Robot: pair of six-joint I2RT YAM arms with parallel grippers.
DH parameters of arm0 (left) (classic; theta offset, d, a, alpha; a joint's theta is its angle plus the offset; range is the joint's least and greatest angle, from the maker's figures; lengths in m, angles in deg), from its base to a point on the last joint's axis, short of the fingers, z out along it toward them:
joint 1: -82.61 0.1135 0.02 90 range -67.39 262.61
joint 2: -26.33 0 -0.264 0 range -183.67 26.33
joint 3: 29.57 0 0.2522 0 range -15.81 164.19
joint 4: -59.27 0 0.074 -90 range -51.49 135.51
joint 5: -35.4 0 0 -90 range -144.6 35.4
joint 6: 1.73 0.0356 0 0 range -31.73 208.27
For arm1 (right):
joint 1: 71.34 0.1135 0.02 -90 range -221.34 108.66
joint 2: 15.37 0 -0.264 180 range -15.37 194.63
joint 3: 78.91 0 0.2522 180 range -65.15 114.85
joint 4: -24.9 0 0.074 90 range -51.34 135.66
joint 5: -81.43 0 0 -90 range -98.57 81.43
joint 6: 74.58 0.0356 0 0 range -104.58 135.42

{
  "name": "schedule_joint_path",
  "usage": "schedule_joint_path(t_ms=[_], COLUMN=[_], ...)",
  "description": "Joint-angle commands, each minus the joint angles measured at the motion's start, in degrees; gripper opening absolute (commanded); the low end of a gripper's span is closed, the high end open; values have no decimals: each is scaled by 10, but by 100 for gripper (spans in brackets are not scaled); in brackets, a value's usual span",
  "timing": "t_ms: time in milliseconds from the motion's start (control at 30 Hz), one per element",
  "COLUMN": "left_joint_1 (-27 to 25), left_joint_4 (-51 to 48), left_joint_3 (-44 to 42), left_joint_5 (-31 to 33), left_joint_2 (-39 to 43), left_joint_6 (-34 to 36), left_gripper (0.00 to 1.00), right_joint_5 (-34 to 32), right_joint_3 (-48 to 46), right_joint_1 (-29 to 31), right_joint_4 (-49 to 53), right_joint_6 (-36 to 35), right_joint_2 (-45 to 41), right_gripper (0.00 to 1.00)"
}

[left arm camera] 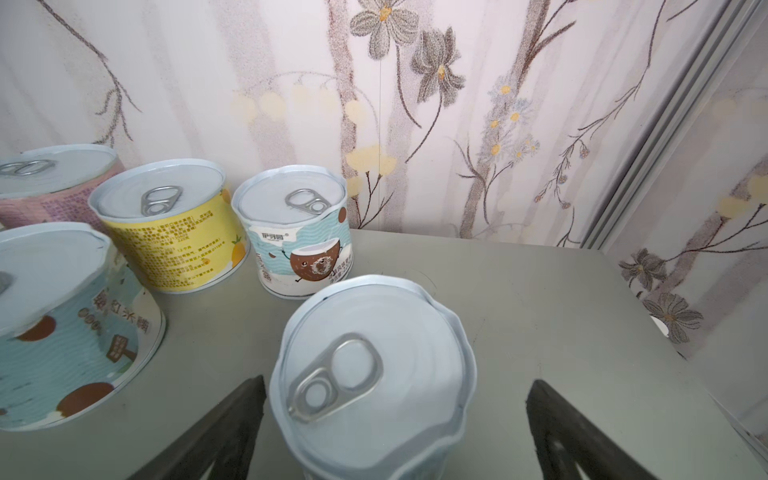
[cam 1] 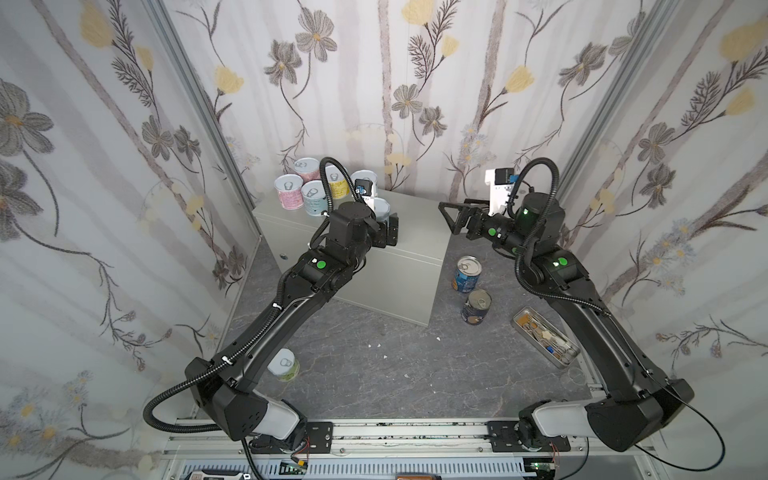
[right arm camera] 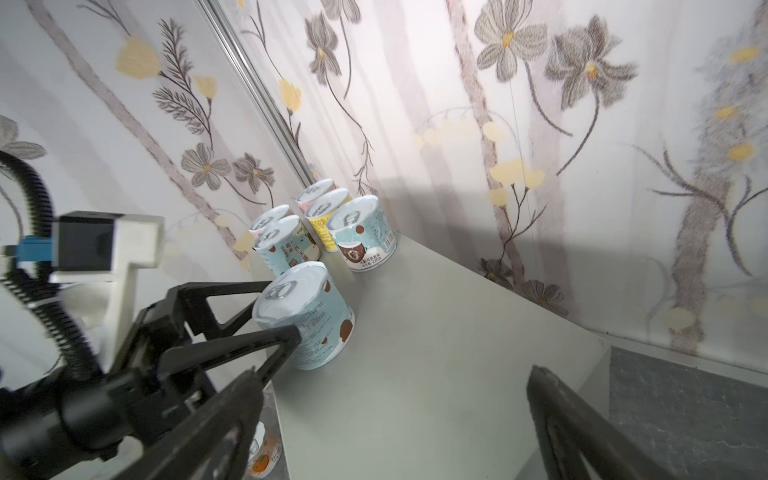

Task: Place and organize the canned foods onto the counter
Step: 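Open right gripper and draw it back while left gripper reaches the placed can, then push the white-lidded can against the row with left gripper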

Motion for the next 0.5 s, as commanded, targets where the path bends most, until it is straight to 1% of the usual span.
schedule_joint_path(t_ms=[0,267,467], left_joint_1=[5,24,34], left_joint_4=[14,13,13], left_joint_3=[17,39,38], left_joint_5=[-12,-19,-15], left_joint_2=[-16,-44,-55], left_joint_6=[1,3,12], left_gripper=[100,99,92], right_joint_5=[12,3,8], right_joint_3=[-44,-159,-199], right_joint_1=[-9,-32,-43], right_joint_4=[-57,-88,-86], right_joint_6=[5,8,4], right_joint_2=[-36,-142,-185], right_gripper=[100,100,100])
